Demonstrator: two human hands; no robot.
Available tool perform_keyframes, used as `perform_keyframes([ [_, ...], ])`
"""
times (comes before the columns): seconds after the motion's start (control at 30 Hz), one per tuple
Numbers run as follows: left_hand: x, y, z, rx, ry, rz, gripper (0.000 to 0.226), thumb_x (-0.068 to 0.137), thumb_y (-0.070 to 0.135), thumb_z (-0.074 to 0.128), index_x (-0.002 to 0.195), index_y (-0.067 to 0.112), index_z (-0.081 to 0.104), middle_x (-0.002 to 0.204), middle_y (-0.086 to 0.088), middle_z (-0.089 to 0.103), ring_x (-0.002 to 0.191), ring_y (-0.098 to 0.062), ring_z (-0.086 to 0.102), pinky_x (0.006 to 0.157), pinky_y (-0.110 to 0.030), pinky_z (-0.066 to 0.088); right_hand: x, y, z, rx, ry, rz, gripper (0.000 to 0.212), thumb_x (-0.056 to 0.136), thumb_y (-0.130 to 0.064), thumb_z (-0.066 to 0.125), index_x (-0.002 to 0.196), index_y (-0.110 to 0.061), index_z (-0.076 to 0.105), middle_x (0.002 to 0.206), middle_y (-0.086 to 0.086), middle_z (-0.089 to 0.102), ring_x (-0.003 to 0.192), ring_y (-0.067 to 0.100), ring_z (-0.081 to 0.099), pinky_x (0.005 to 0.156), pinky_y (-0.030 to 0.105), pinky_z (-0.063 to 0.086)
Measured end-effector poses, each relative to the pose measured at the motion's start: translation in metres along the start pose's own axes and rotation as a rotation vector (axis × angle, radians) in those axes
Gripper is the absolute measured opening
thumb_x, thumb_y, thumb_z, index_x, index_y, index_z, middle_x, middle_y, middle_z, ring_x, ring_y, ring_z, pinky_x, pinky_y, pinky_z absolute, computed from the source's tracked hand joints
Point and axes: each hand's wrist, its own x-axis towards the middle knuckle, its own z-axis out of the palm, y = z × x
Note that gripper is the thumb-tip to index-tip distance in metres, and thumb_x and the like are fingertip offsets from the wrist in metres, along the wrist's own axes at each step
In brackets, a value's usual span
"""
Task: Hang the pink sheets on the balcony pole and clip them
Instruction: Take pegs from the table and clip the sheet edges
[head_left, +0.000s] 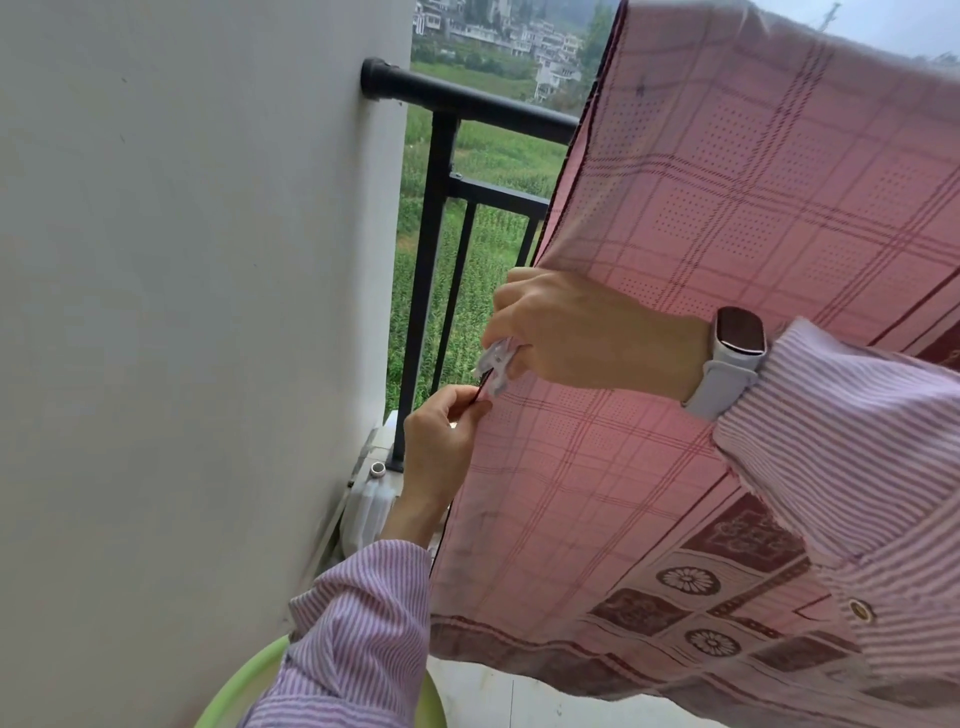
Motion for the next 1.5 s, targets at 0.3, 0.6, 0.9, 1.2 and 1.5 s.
perform_keyframes([
  [0.3,-0.007,0.005,-0.001,0.045,0.099,0.012,0.014,0.08,0.01,0.066,0.092,0.005,0.068,0.079,0.0,0.066,0.069,0.001,0.058,0.062,-0.006,0.044,0.003,0.0,0.022,-0.338,0.114,-0.011,0.016,0.081,-0.022,0.06,0.066,-0.021,0.063,0.065,-0.01,0.06,0.075,0.014,0.049,0.071,0.03,0.042],
  [0.6,-0.015,0.012,-0.002,-0.022,0.131,-0.089,0.007,0.079,0.01,0.067,0.086,0.014,0.067,0.071,0.007,0.063,0.064,0.001,0.059,0.061,-0.01,0.048,-0.012,0.002,0.047,-0.484,0.307,-0.038,0.033,0.086,-0.026,0.046,0.116,-0.016,0.055,0.115,0.002,0.062,0.112,0.022,0.053,0.09,0.038,0.038],
  [0.9,-0.048,0.01,0.014,0.198,0.179,-0.115,0.034,0.086,0.018,0.06,0.118,0.014,0.049,0.111,-0.003,0.053,0.09,-0.004,0.052,0.075,-0.004,0.037,-0.107,0.002,0.135,-0.079,0.596,0.218,0.043,0.086,-0.01,0.045,0.13,-0.011,0.043,0.141,0.016,0.04,0.133,0.031,0.031,0.106,0.057,0.029],
  [1.2,-0.179,0.022,0.175,0.603,-0.252,0.175,0.05,0.079,0.037,0.042,0.123,0.013,0.04,0.125,-0.018,0.053,0.117,-0.032,0.045,0.096,-0.05,0.039,-0.308,0.013,0.229,0.166,0.515,0.737,0.035,0.094,-0.025,0.029,0.125,-0.015,0.044,0.132,0.012,0.052,0.128,0.026,0.035,0.107,0.056,0.028],
  [1.5,-0.312,0.086,0.468,0.727,-0.914,0.423,0.053,0.083,0.045,0.034,0.126,0.017,0.046,0.136,-0.012,0.048,0.125,-0.037,0.042,0.099,-0.059,0.036,-0.63,0.049,0.282,0.26,0.305,1.407,0.036,0.086,-0.023,0.035,0.116,-0.014,0.053,0.125,0.009,0.057,0.121,0.03,0.046,0.101,0.058,0.033],
])
